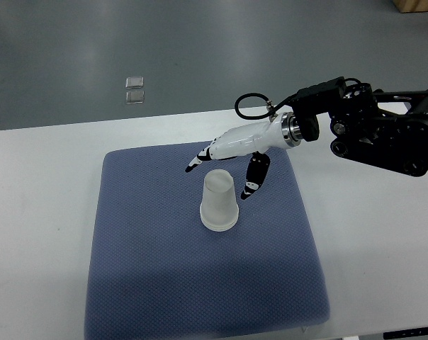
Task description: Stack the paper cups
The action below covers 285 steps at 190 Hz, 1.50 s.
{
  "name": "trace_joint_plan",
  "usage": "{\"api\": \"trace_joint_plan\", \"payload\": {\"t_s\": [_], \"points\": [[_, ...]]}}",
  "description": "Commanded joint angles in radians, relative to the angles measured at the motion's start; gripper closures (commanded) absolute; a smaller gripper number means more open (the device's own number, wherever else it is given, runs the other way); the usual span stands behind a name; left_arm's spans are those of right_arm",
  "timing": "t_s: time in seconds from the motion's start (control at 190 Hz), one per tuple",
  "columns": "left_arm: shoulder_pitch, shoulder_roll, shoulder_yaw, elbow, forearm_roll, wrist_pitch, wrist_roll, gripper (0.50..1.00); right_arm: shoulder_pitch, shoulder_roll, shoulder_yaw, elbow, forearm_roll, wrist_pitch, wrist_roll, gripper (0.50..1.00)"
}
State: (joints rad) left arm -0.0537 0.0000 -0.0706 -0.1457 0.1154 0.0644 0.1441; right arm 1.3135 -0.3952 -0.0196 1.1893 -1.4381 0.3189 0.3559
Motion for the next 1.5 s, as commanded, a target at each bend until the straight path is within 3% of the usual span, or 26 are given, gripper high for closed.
{"api": "trace_joint_plan", "payload": {"t_s": [0.0, 0.332, 0.537, 0.948, 1.148, 1.495], "points": [[0.000, 0.000, 0.000, 0.000, 0.000, 0.000, 0.000, 0.500, 0.003, 0.001, 0.001, 0.001, 0.002, 0.000, 0.000, 0.576], [0.000, 0.000, 0.000, 0.000, 0.000, 0.000, 0.000, 0.500, 0.030, -0.021, 0.052, -0.005, 0.012, 0.006, 0.000, 0.576], [0.000, 0.000, 0.000, 0.000, 0.001, 0.000, 0.000, 0.500, 0.036, -0.040, 0.132, -0.109, 0.070, 0.008, 0.000, 0.576], [0.000, 0.000, 0.000, 0.000, 0.001, 0.000, 0.000, 0.500, 0.026, -0.042, 0.224, -0.366, 0.682, -0.017, 0.000, 0.576], [0.000, 0.000, 0.000, 0.000, 0.001, 0.000, 0.000, 0.500, -0.028, -0.040, 0.221, -0.562, 1.102, -0.060, 0.000, 0.576], [0.000, 0.000, 0.000, 0.000, 0.000, 0.000, 0.000, 0.500, -0.158, -0.028, 0.221, -0.628, 1.573, -0.161, -0.002, 0.576]]}}
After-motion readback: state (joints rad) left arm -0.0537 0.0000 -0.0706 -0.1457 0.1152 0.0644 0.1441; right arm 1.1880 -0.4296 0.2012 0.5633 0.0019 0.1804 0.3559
